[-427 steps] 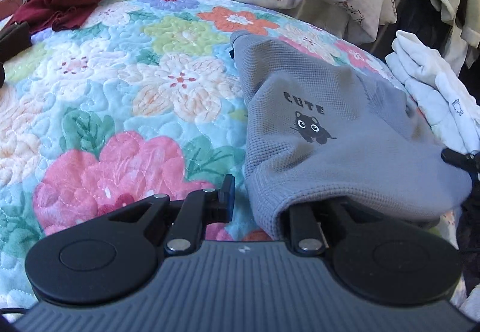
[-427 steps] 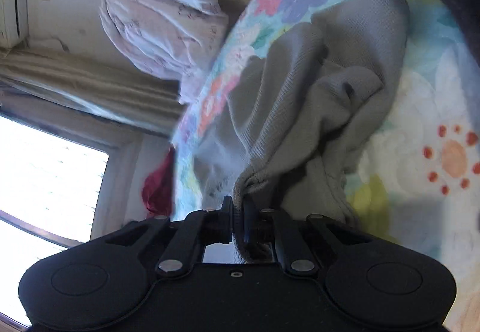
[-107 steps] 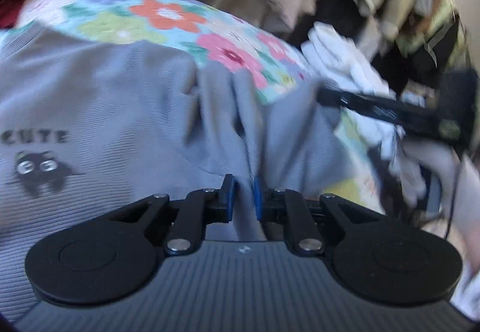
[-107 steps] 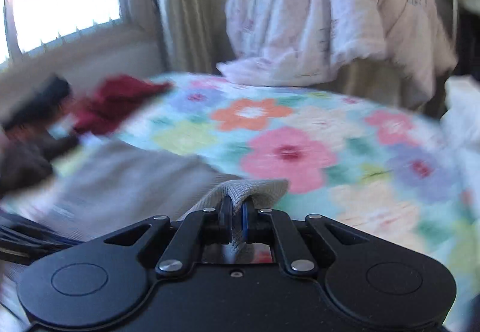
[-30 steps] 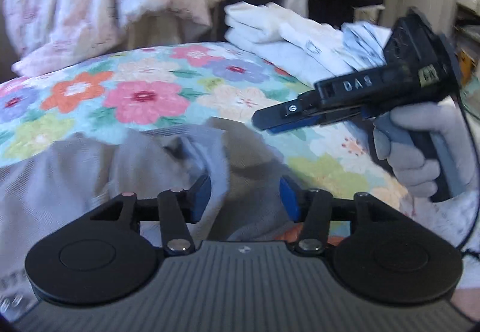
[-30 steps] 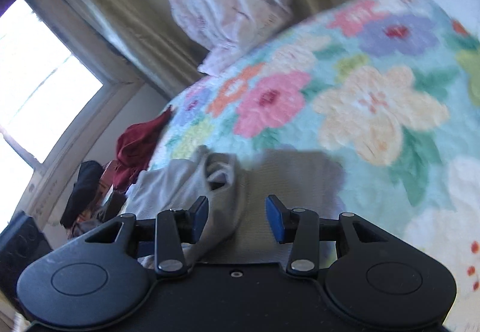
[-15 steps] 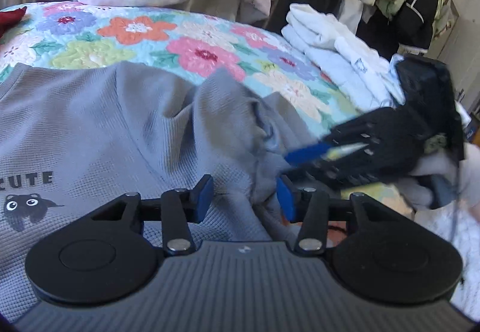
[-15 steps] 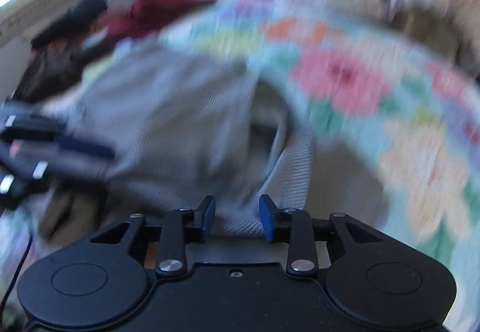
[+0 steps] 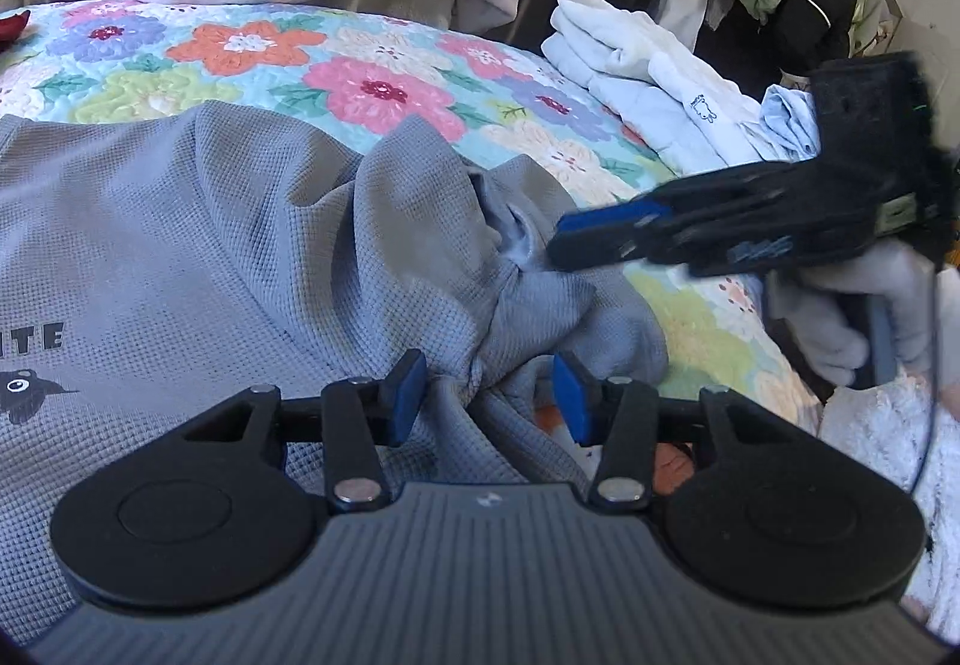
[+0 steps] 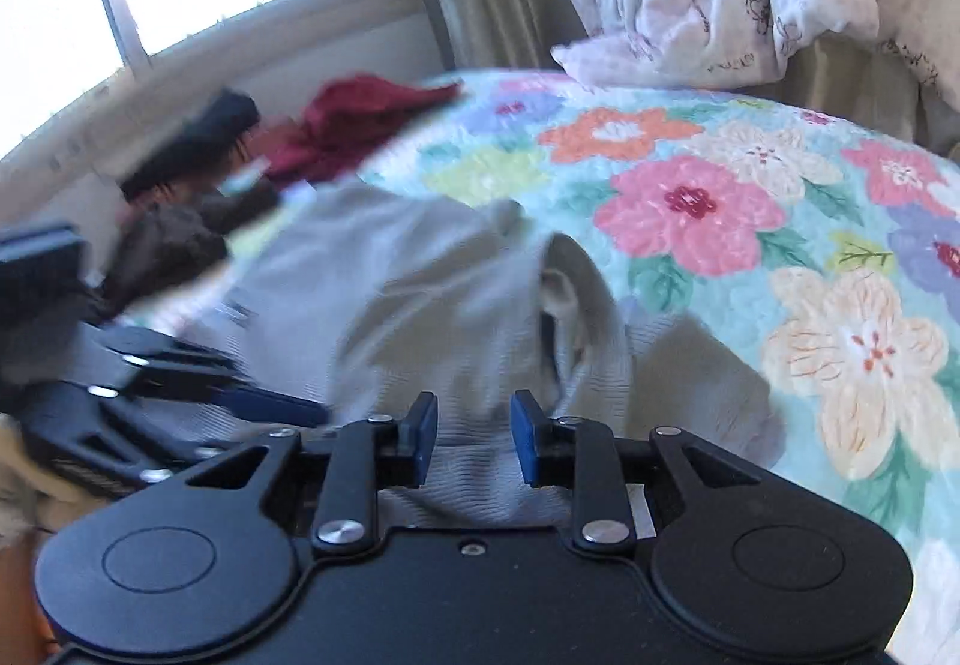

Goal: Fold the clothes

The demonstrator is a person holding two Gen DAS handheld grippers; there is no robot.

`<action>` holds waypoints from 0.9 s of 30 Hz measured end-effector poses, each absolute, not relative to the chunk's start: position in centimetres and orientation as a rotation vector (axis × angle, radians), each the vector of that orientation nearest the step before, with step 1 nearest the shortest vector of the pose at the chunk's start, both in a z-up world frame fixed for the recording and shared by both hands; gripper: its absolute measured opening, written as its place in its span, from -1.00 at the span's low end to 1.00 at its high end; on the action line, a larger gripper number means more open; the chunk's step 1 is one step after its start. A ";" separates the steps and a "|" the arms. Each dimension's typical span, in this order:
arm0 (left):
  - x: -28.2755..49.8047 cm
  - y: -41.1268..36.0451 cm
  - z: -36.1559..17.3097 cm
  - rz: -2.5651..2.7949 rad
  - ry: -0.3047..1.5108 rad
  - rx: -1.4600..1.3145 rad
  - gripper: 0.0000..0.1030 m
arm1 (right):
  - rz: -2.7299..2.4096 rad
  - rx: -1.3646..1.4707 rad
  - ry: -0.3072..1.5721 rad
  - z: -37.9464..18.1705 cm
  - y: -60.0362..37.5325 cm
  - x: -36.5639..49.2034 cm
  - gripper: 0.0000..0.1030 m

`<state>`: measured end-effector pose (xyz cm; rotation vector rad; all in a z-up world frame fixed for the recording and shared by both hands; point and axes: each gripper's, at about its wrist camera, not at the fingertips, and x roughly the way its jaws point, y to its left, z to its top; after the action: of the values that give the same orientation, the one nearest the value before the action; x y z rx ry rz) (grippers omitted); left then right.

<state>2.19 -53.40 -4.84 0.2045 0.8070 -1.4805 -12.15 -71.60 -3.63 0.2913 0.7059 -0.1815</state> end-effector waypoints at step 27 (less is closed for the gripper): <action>2.0 -53.5 -5.0 -1.488 0.831 0.170 -0.05 | -0.133 0.660 0.653 -5.3 -73.0 -17.4 -0.23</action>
<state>1.95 -53.47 -5.04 0.1695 0.8307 -1.4882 -17.38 -73.03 -5.27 0.6599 0.6532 -0.1330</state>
